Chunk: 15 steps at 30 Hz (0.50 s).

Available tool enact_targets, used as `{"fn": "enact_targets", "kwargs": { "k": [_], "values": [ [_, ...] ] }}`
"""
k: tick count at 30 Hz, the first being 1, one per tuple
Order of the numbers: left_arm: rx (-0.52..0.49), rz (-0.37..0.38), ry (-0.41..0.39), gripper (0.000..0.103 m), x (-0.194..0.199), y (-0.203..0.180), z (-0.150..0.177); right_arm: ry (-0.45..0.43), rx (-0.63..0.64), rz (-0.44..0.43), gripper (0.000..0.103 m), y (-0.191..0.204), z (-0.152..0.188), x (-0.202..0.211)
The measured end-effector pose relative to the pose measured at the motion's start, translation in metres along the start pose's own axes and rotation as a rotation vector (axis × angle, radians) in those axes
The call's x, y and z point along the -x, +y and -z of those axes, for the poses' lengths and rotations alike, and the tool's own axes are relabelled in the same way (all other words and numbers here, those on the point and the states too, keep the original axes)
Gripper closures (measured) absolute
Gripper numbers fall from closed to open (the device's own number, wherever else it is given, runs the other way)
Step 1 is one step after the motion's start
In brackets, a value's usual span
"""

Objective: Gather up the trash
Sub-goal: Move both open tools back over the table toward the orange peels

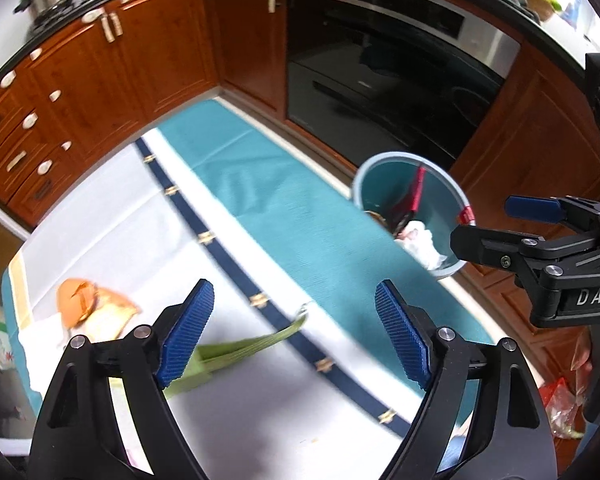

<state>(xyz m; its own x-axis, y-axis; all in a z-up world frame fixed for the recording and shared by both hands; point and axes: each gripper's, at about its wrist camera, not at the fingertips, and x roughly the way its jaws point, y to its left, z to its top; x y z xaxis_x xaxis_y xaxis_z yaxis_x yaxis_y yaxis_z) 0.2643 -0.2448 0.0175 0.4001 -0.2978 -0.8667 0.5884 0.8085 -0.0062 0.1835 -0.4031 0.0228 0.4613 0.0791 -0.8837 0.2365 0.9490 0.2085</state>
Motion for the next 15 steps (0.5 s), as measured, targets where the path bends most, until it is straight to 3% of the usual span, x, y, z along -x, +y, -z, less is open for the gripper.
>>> {"fn": "enact_targets", "kwargs": {
  "k": [8, 15],
  "values": [
    [0.074, -0.089, -0.025, 0.012, 0.033, 0.09, 0.049, 0.034, 0.137, -0.068, 0.006, 0.085, 0.002, -0.013],
    [0.215, -0.137, 0.011, 0.011, 0.04, 0.171, 0.095, 0.12, 0.228, -0.114, 0.006, 0.15, 0.012, -0.048]
  ]
}}
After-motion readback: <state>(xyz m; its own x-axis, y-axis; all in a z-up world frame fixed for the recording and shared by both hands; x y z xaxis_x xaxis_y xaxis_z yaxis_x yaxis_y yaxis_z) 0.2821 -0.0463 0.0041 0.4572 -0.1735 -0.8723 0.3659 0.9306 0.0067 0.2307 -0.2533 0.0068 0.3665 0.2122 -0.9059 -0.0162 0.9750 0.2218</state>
